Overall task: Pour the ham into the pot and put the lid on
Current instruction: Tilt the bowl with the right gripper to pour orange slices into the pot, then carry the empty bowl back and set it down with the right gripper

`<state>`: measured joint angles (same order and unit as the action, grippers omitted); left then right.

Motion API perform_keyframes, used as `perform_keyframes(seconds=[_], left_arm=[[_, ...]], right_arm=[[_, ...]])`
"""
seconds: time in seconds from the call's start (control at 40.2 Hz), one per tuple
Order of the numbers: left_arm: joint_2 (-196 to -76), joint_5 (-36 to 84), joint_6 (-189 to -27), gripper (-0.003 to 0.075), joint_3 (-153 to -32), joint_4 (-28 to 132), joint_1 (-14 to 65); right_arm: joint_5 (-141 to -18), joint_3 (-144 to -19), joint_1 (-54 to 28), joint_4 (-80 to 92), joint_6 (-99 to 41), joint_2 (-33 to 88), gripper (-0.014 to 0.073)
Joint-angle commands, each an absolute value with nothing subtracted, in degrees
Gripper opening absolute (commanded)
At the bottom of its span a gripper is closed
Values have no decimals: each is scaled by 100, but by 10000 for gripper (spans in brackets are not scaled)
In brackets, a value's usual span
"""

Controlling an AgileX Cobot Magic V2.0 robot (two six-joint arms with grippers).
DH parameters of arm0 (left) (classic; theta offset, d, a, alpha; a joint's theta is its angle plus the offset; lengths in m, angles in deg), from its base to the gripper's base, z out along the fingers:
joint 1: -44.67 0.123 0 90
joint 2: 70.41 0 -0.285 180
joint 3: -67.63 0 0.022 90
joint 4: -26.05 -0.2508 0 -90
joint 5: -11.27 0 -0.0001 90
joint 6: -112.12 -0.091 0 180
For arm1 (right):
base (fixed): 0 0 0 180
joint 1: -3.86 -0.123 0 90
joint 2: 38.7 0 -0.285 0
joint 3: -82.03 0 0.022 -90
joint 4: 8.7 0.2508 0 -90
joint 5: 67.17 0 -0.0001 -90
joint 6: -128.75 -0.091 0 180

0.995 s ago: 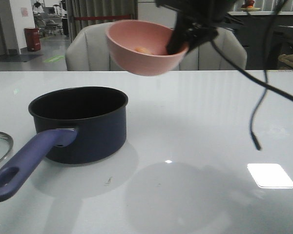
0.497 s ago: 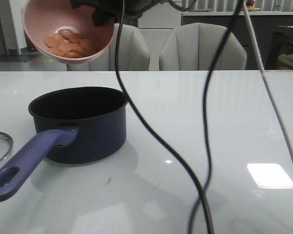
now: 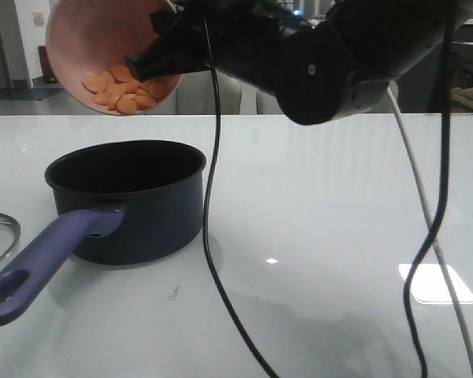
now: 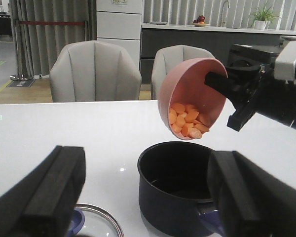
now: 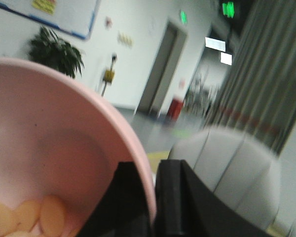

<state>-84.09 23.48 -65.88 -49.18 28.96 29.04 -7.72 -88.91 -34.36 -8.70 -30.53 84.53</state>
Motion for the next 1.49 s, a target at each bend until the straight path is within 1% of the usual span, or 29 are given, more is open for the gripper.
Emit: perform_keyframes(seconds=[0.0, 0.274, 0.647, 0.721, 0.771, 0.846, 0.87, 0.945, 0.995, 1.094, 1.243, 1.467], left_arm=[[-8523, 1859, -6586, 551, -5071, 2903, 2859], [-8523, 1859, -6586, 551, -5071, 2903, 2859], [-8523, 1859, -6586, 551, -5071, 2903, 2859], [-8523, 1859, -6586, 551, -5071, 2903, 2859], [-8523, 1859, -6586, 551, -5071, 2903, 2859], [-8523, 1859, -6586, 551, -5071, 2903, 2859], [-8523, 1859, -6586, 551, -5071, 2903, 2859], [-8523, 1859, -6586, 551, -5071, 2903, 2859], [-8523, 1859, -6586, 551, -5071, 2903, 2859], [-8523, 1859, -6586, 551, -5071, 2903, 2859], [-8523, 1859, -6586, 551, -5071, 2903, 2859], [-8523, 1859, -6586, 551, -5071, 2903, 2859]], right_arm=[[620, -9012, -3430, -1215, -2224, 8255, 132], [651, -9010, -3430, -1395, -72, 8269, 132], [662, -9064, -3430, -1483, 207, 8269, 132], [591, -9072, -3430, -1459, -159, 8269, 132], [515, -9072, -3430, -1339, -836, 8269, 132], [324, -9072, -3430, -958, -2254, 8261, 132], [200, -9072, -3430, -750, -2751, 8238, 132], [-462, -9072, -3430, -216, -3676, 8114, 132], [-1080, -9072, -3430, 116, -4008, 7965, 132], [-2445, -9072, -3422, 523, -4062, 7551, 132], [-4343, -9072, -3403, 612, -4058, 6856, 132], [-6444, -9072, -3184, 612, -3994, 5904, 132]])
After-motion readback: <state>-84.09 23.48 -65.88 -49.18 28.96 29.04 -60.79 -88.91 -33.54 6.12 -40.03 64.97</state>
